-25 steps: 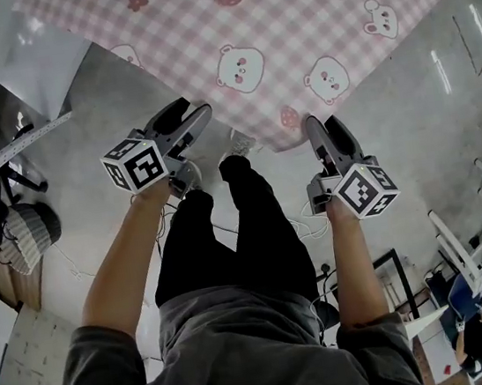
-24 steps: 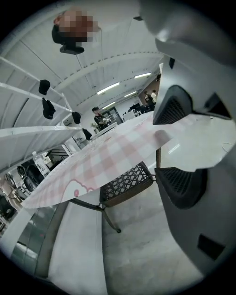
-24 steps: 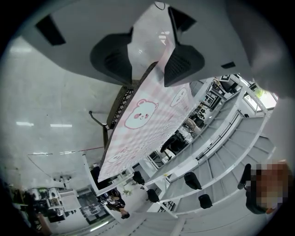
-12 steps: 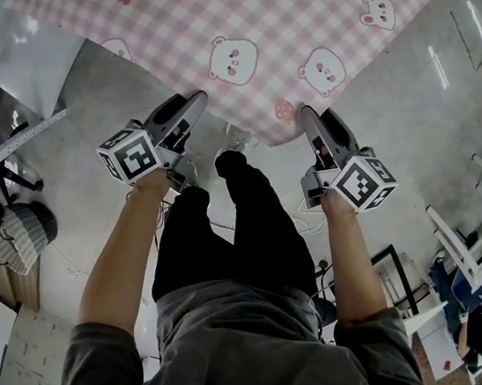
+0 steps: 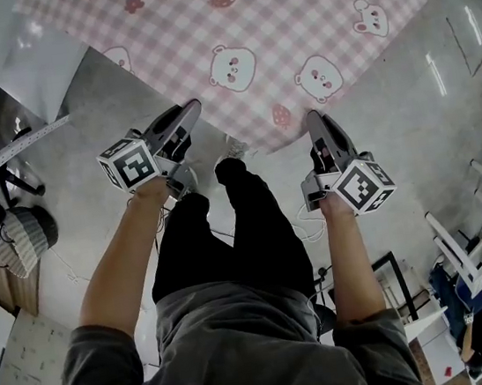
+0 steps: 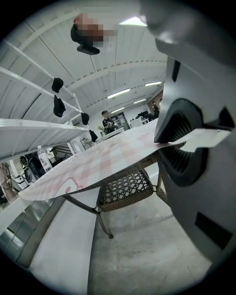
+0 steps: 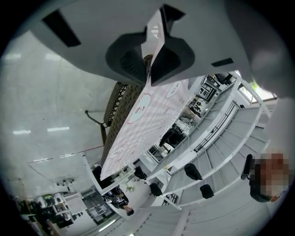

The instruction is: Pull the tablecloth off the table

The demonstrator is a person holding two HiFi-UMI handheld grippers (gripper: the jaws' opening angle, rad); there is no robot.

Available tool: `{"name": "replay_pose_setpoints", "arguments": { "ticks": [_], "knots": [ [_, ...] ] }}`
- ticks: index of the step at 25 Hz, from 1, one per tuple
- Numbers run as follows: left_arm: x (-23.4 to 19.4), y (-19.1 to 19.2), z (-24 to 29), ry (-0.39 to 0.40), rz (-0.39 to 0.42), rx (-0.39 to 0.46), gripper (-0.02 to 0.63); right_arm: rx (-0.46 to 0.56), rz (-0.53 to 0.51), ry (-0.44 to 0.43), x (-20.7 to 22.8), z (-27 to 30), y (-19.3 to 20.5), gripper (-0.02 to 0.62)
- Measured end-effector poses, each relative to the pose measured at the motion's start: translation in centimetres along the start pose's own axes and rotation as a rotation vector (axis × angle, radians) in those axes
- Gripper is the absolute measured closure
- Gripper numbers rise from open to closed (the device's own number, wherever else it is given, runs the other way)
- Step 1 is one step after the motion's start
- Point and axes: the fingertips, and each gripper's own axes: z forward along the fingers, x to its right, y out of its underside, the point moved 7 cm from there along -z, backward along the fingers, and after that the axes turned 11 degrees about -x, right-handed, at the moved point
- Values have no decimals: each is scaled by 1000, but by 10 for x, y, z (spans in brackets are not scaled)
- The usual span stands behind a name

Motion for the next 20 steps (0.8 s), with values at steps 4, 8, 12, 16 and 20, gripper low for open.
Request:
{"name": "replay_pose_setpoints", "arguments": {
  "ticks": [4, 8, 12, 16, 20],
  "knots": [
    [9, -2, -5, 52, -21, 15, 601, 18, 30, -37, -4, -4, -3, 585],
    [19, -9, -11, 94, -8, 31, 604, 42, 45, -73, -9, -6, -9, 591],
    [26, -9, -13, 119, 9, 41, 604, 55, 18, -95, -12, -12, -10, 591],
    [28, -11, -14, 134, 44, 56, 605, 84, 2, -125, -11, -12, -10, 591],
    [24, -15, -11, 164, 132, 86, 606, 152, -57, -172, -2, -3, -7, 591]
  ]
}}
